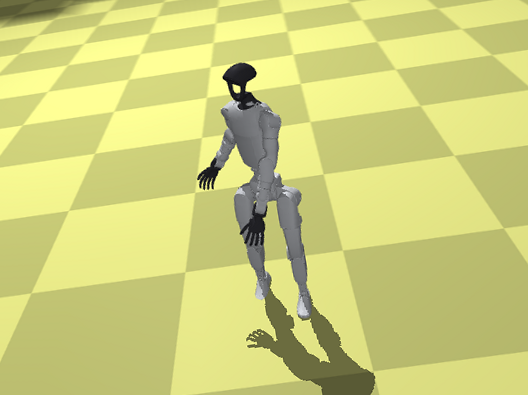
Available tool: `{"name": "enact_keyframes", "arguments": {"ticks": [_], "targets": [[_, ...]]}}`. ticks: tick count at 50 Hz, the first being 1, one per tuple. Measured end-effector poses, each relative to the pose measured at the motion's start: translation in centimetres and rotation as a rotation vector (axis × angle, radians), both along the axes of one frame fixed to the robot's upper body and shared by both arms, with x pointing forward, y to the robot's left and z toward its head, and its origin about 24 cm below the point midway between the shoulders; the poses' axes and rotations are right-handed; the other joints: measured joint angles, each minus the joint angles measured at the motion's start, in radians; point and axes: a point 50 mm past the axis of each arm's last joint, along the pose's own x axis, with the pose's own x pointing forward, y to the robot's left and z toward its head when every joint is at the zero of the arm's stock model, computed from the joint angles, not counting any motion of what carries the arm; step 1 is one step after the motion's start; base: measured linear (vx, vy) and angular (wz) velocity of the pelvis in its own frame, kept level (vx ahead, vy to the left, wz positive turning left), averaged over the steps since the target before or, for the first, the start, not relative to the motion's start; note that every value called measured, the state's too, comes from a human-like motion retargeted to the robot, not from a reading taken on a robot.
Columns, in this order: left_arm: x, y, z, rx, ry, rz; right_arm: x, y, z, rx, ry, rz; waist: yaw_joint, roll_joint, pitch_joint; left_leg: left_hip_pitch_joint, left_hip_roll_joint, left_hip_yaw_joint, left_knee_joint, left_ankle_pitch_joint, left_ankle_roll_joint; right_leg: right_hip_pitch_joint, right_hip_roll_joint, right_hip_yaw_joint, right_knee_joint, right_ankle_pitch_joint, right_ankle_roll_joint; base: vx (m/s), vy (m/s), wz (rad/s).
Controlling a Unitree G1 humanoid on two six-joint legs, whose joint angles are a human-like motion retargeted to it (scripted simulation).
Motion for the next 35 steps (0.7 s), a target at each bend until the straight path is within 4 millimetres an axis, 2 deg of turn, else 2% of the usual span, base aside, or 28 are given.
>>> {"name": "enact_keyframes", "arguments": {"ticks": [2, 5, 7, 10, 12, 15, 17, 20, 23, 25, 28, 32, 35], "targets": [[0.4, -0.3, 0.2, 0.005, -0.007, -0.014, 0.0, -0.2, 0.1, -0.004, -0.014, -0.033, -0.013, 0.003, 0.012, 0.021, -0.006, -0.025, -0.004, -0.012, -0.008, -0.005, 0.007, -0.025, 0.060, -0.018, -0.067, 0.25, 0.28, 0.47], [1.3, -0.9, 0.6, 0.001, -0.020, -0.023, -0.3, -0.4, 0.2, 0.000, -0.043, -0.095, -0.045, 0.022, 0.056, 0.065, 0.005, -0.063, -0.012, -0.022, -0.027, -0.062, 0.049, -0.073, 0.265, -0.074, -0.230, 0.25, 0.27, 0.75], [1.7, -1.4, 0.9, -0.007, -0.021, -0.030, -0.9, -0.4, 0.1, 0.009, -0.048, -0.127, -0.069, 0.034, 0.072, 0.084, 0.009, -0.094, -0.019, -0.020, -0.044, -0.122, 0.077, -0.109, 0.384, -0.137, -0.274, 0.27, 0.21, 0.86], [2.2, -2.1, 1.1, -0.024, -0.025, -0.041, -2.2, -0.5, 0.0, 0.015, -0.037, -0.164, -0.103, 0.051, 0.075, 0.101, 0.005, -0.137, -0.024, -0.025, -0.072, -0.173, 0.078, -0.207, 0.387, -0.176, -0.241, 0.32, 0.14, 0.85], [2.3, -2.4, 1.1, -0.034, -0.029, -0.049, -3.0, -0.6, 0.0, 0.014, -0.027, -0.182, -0.123, 0.052, 0.066, 0.116, -0.014, -0.161, -0.027, -0.035, -0.079, -0.170, 0.079, -0.241, 0.267, -0.152, -0.173, 0.36, 0.09, 0.77], [2.3, -2.5, 1.1, -0.040, -0.032, -0.057, -3.9, -0.7, 0.0, 0.017, -0.008, -0.202, -0.140, 0.033, 0.043, 0.151, -0.067, -0.187, -0.041, -0.055, -0.060, -0.154, 0.095, -0.184, 0.058, 0.003, -0.074, 0.36, 0.05, 0.51], [2.3, -2.3, 1.1, -0.035, -0.030, -0.054, -4.2, -0.7, -0.1, 0.022, -0.002, -0.228, -0.125, 0.028, 0.036, 0.171, -0.088, -0.183, -0.039, -0.067, -0.038, -0.139, 0.097, -0.142, 0.008, 0.091, -0.082, 0.34, 0.04, 0.03], [2.4, -1.8, 1.2, -0.027, -0.023, -0.037, -4.1, -0.7, -0.3, 0.027, 0.011, -0.262, -0.080, 0.019, 0.039, 0.162, -0.098, -0.154, 0.049, -0.063, 0.000, -0.103, 0.079, -0.117, 0.014, 0.055, -0.120, 0.31, 0.04, -0.27], [2.0, -1.0, 1.0, -0.025, -0.004, -0.023, -4.0, -0.4, -0.7, 0.040, 0.049, -0.239, -0.035, -0.019, 0.034, 0.057, -0.102, -0.133, 0.313, -0.015, 0.032, -0.060, 0.029, -0.092, 0.003, 0.042, -0.104, 0.29, 0.04, -0.29], [1.5, -0.5, 0.8, -0.026, 0.007, -0.011, -3.7, -0.2, -0.8, 0.039, 0.067, -0.199, -0.009, -0.036, 0.027, -0.034, -0.091, -0.129, 0.490, -0.001, 0.031, -0.040, 0.006, -0.079, -0.005, 0.041, -0.089, 0.27, 0.07, -0.26], [0.9, 0.1, 0.5, -0.026, 0.017, 0.001, -2.6, -0.4, -0.5, 0.020, 0.063, -0.126, 0.024, -0.052, 0.020, -0.115, -0.066, -0.096, 0.585, -0.058, 0.032, -0.020, -0.022, -0.065, -0.014, 0.035, -0.058, 0.26, 0.09, -0.23], [0.9, 0.4, 0.6, -0.029, 0.013, 0.015, -0.5, -1.0, 0.2, -0.014, 0.031, -0.053, 0.062, -0.041, 0.022, -0.134, -0.028, -0.031, 0.419, -0.110, 0.055, -0.013, -0.030, -0.054, -0.016, 0.022, -0.015, 0.27, 0.13, -0.20], [1.3, 0.5, 0.9, -0.031, -0.010, 0.030, 0.9, -1.5, 0.7, -0.042, 0.010, -0.029, 0.088, -0.011, 0.038, -0.079, -0.021, 0.002, 0.111, -0.037, 0.028, -0.005, -0.005, -0.049, -0.010, 0.000, -0.009, 0.28, 0.17, -0.21]]}}
